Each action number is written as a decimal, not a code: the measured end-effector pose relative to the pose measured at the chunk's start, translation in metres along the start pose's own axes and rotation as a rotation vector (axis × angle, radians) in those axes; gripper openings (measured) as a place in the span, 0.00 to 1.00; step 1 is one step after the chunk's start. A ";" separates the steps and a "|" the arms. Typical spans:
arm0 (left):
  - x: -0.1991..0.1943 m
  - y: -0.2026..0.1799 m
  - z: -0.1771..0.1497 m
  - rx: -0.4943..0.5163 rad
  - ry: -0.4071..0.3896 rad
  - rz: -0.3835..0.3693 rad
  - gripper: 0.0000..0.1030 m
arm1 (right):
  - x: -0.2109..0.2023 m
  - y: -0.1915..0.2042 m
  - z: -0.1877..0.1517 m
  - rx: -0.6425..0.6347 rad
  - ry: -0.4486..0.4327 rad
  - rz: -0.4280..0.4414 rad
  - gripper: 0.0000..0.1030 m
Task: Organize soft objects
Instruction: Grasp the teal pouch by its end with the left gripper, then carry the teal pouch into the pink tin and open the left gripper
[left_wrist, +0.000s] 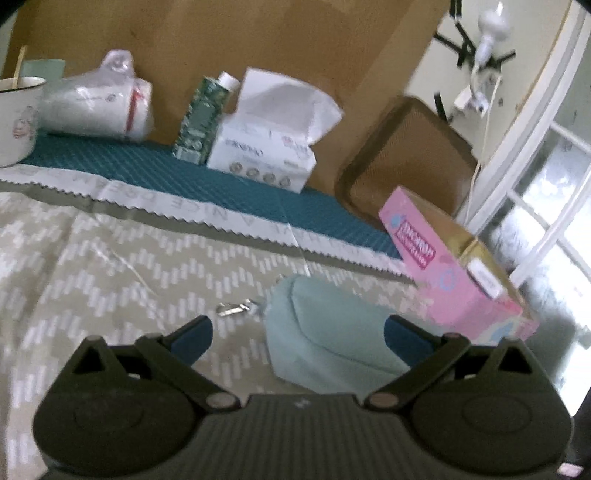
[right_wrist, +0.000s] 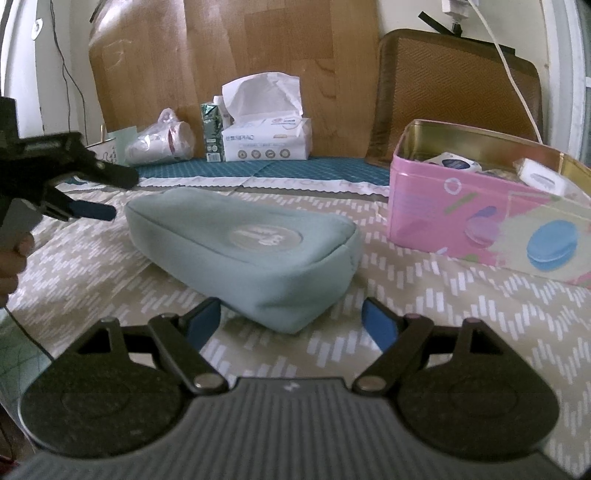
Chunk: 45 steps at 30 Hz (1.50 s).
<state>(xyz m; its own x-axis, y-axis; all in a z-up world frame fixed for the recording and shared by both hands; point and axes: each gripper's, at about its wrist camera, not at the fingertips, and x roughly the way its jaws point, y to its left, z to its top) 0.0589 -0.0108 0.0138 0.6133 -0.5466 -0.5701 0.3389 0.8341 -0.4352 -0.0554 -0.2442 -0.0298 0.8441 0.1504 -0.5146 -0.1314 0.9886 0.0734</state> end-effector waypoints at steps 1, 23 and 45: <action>0.005 -0.003 -0.001 0.004 0.017 -0.006 1.00 | 0.000 0.000 0.000 0.000 0.000 0.000 0.83; -0.011 -0.044 -0.010 0.069 -0.024 -0.079 0.97 | -0.031 0.011 0.021 -0.053 -0.183 0.004 0.78; 0.139 -0.272 0.075 0.507 -0.077 -0.253 0.93 | -0.016 -0.160 0.107 -0.058 -0.304 -0.404 0.68</action>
<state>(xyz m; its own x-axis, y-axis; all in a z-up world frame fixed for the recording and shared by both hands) 0.1054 -0.3081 0.1051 0.5121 -0.7430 -0.4309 0.7705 0.6191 -0.1518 0.0075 -0.4044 0.0580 0.9453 -0.2409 -0.2198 0.2158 0.9674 -0.1323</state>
